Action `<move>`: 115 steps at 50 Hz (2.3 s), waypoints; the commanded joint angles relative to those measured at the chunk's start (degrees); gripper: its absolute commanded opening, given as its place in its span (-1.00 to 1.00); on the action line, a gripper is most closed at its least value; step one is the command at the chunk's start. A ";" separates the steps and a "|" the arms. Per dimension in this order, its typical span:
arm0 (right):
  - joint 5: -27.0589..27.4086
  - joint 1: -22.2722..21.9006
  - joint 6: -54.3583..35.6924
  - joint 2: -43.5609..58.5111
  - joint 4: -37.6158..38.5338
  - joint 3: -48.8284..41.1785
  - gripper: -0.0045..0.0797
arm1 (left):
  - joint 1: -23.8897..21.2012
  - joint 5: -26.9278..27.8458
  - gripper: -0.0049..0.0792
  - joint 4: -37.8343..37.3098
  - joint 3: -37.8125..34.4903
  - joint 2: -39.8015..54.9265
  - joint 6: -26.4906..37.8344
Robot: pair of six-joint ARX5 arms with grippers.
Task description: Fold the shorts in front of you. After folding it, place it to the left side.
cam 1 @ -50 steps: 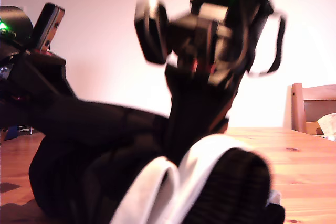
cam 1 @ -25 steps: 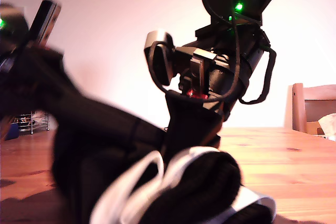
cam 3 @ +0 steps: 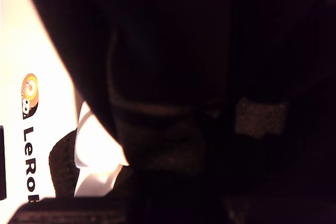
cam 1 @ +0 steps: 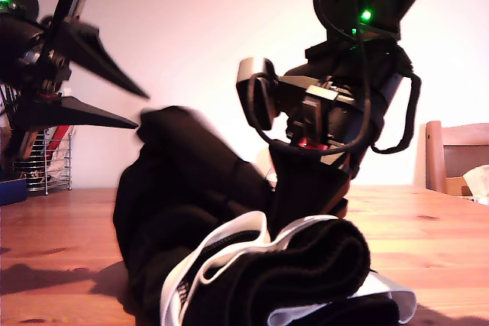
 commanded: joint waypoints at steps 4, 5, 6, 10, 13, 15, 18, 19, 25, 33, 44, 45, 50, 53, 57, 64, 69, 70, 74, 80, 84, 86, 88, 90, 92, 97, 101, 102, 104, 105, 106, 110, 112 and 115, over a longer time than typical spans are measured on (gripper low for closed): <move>0.59 -0.07 -0.44 2.10 0.11 -1.11 -0.92 | 0.37 -0.52 0.26 -0.17 -0.28 -0.44 0.02; 0.57 -0.07 -0.37 2.10 0.11 -1.11 -0.92 | 0.17 -0.72 0.26 -0.20 -0.28 -0.44 0.02; 0.35 -0.07 -0.39 2.10 -0.04 -1.11 -0.92 | 0.00 -0.94 0.26 -0.22 -0.28 -0.44 0.04; -0.70 -0.07 -0.42 2.10 -0.48 -1.11 -0.92 | -1.42 -1.53 0.26 -0.28 -0.28 0.11 0.50; -1.05 -0.09 -0.46 2.10 -0.98 -1.11 -0.92 | -2.71 -1.55 0.26 -0.55 -0.28 0.94 1.33; -1.46 -0.11 -0.39 2.10 -1.25 -1.11 -0.92 | -3.58 -1.55 0.26 -0.68 -0.28 1.73 2.03; -3.10 -0.33 -0.35 2.10 -1.86 -1.11 -0.92 | -4.59 -1.53 0.26 -1.31 -0.28 2.95 3.28; -3.10 -0.48 -0.04 2.10 -1.92 -1.11 -0.92 | -4.94 -1.53 0.26 -1.42 -0.28 3.32 3.28; -5.25 -1.20 1.73 2.10 -2.78 -1.11 -0.92 | -6.62 -1.97 0.05 -1.64 -0.28 4.44 9.68; -6.75 -2.64 5.60 2.10 -4.00 -1.11 -0.92 | -6.80 -2.99 -0.30 0.55 -0.28 4.44 17.66; -5.64 -3.74 6.45 2.12 -6.03 -1.11 -0.92 | -6.86 -6.54 -0.33 2.60 -0.28 4.37 28.59; -5.57 -3.74 6.47 2.16 -6.01 -1.11 -0.92 | -6.86 -6.49 -0.33 2.84 -0.28 4.37 28.57; -5.57 -3.74 6.45 2.27 -5.99 -1.11 -0.92 | -6.60 -6.10 -0.32 4.90 -0.17 4.37 28.57; -5.11 -3.74 6.45 2.27 -5.88 -1.11 -0.92 | -6.51 -5.29 -0.32 5.60 0.11 4.35 28.50; -4.48 -3.76 6.45 2.27 -5.86 -1.11 -0.92 | -6.51 -4.68 -0.32 5.55 0.33 4.24 28.57; -4.48 -3.82 6.43 2.27 -5.81 -1.11 -0.92 | -6.54 -5.20 -0.41 5.03 0.33 3.89 31.80; -4.48 -3.80 6.43 2.27 -5.40 -1.11 -0.92 | -6.54 -5.84 -0.62 3.76 0.33 2.67 36.76; -4.46 -3.80 6.43 2.27 -5.33 -1.11 -0.92 | -6.54 -6.10 -0.66 3.48 0.33 2.27 37.31; -4.26 -3.82 6.43 2.27 -4.96 -1.11 -0.92 | -6.54 -6.67 -0.77 2.34 0.33 0.59 39.30; -3.43 -3.89 6.43 2.27 -4.50 -1.11 -0.92 | -6.54 -7.17 -0.90 0.50 0.33 -1.77 39.67; -3.37 -4.09 6.43 2.27 -4.37 -1.11 -0.92 | -6.54 -7.30 -0.91 -0.07 0.33 -2.82 40.98; -3.32 -4.20 6.43 2.27 -4.35 -1.11 -0.92 | -6.54 -7.37 -0.91 -0.17 0.33 -3.21 40.96; -3.32 -4.33 6.43 2.27 -4.35 -1.11 -0.92 | -6.54 -7.39 -0.90 -0.61 0.33 -3.67 40.96; -3.30 -4.50 6.43 2.27 -4.35 -1.11 -0.92 | -6.54 -7.17 -0.86 -1.07 0.33 -4.11 40.94; -3.28 -4.57 6.43 2.27 -4.33 -1.11 -0.92 | -6.54 -6.99 -0.72 -1.36 0.33 -4.50 40.94; -3.28 -4.61 6.43 2.27 -3.85 -1.11 -0.92 | -6.54 -7.28 -0.16 -1.33 0.33 -4.55 39.12; -3.28 -4.61 6.43 2.27 -3.85 -1.11 -0.92 | -6.62 -7.50 -0.03 -1.75 0.33 -4.52 38.95; -3.28 -4.59 6.45 2.27 -3.76 -1.11 -0.92 | -6.67 -7.50 -0.03 -1.79 0.33 -4.55 38.95; -3.28 -4.59 6.47 2.27 -3.45 -1.11 -0.92 | -6.71 -7.50 -0.04 -1.99 0.33 -4.72 38.99; -3.28 -4.59 6.47 2.27 -3.45 -1.11 -0.92 | -6.78 -7.48 -0.04 -2.03 0.33 -4.87 38.99; -3.28 -4.59 6.47 2.27 -3.45 -1.11 -0.92 | -6.84 -7.48 -0.04 -2.14 0.33 -5.11 38.99; -3.26 -4.59 6.47 2.27 -3.48 -1.11 -0.92 | -7.21 -7.52 -0.26 -3.39 0.33 -5.18 39.52; -3.23 -4.61 6.47 2.27 -3.48 -1.11 -0.92 | -7.48 -7.69 -0.47 -5.35 0.33 -5.16 40.79; -3.23 -4.59 6.47 2.27 -3.43 -1.11 -0.92 | -8.02 -8.37 -0.76 -8.41 0.31 -5.05 45.09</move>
